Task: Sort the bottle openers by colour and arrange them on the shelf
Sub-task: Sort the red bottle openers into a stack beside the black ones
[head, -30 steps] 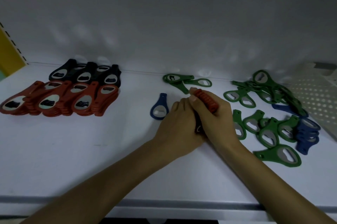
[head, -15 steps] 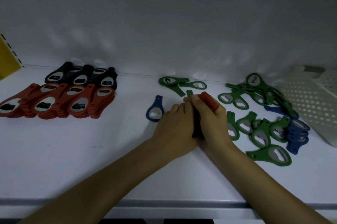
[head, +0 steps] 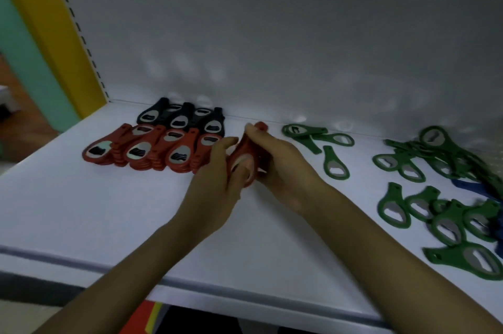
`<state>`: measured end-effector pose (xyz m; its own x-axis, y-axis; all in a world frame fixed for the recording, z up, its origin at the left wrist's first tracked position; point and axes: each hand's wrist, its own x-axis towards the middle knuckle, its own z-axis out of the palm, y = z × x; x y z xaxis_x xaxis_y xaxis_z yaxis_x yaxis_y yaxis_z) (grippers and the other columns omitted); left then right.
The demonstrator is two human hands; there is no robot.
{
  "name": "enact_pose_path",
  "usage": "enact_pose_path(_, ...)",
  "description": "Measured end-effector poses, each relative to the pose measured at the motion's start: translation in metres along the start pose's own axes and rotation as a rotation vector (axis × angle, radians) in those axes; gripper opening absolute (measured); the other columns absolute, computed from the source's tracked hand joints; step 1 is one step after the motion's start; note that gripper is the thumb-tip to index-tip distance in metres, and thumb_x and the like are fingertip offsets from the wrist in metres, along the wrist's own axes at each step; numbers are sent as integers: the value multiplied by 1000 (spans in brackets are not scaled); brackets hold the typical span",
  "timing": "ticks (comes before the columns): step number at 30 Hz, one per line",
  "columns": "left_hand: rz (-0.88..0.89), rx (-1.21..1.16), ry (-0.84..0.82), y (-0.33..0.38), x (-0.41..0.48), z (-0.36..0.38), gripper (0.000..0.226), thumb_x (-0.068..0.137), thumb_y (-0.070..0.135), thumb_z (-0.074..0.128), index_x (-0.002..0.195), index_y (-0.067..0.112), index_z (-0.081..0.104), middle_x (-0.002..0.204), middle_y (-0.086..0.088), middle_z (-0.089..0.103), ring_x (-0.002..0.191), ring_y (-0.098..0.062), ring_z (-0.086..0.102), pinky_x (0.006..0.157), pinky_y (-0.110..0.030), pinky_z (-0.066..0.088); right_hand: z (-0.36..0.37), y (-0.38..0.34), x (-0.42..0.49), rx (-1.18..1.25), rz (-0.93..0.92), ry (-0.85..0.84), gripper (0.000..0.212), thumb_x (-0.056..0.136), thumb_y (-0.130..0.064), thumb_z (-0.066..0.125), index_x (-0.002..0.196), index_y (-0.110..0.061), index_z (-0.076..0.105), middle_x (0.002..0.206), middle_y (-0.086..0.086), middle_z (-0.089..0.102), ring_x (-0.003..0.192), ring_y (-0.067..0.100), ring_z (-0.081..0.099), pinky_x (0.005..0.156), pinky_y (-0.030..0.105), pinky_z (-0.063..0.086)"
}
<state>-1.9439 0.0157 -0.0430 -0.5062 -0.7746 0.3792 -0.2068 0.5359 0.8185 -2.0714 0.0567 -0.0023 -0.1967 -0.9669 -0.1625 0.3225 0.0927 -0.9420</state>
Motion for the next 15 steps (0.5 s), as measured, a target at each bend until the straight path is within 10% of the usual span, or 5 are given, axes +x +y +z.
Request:
enact_pose_path(4, -124, -161, -44, -10, -4, -13, 26, 92, 26, 50, 116, 20, 43, 82, 0, 56, 50, -2, 55, 46, -13, 42, -4, 12, 5, -89, -18, -45, 21, 90, -16, 61, 102, -2, 70, 100, 13, 73, 92, 23, 70, 79, 28, 56)
enact_pose_path(8, -101, -113, -60, -10, 1, -21, 13, 93, 27, 50, 104, 30, 45, 87, 14, 57, 68, 9, 60, 54, -10, 47, 0, 10, 13, -52, 29, 3, 18, 85, -16, 67, 97, -3, 71, 95, 13, 74, 85, 21, 72, 70, 26, 57)
enact_pose_path(15, 93, 445, -9, -10, 10, -40, 73, 82, 77, 22, 108, 16, 56, 76, 12, 59, 67, -5, 57, 59, -21, 47, 7, 7, 26, -28, 125, 147, 22, 78, -21, 73, 93, -5, 70, 91, 13, 74, 80, 22, 72, 62, 25, 56)
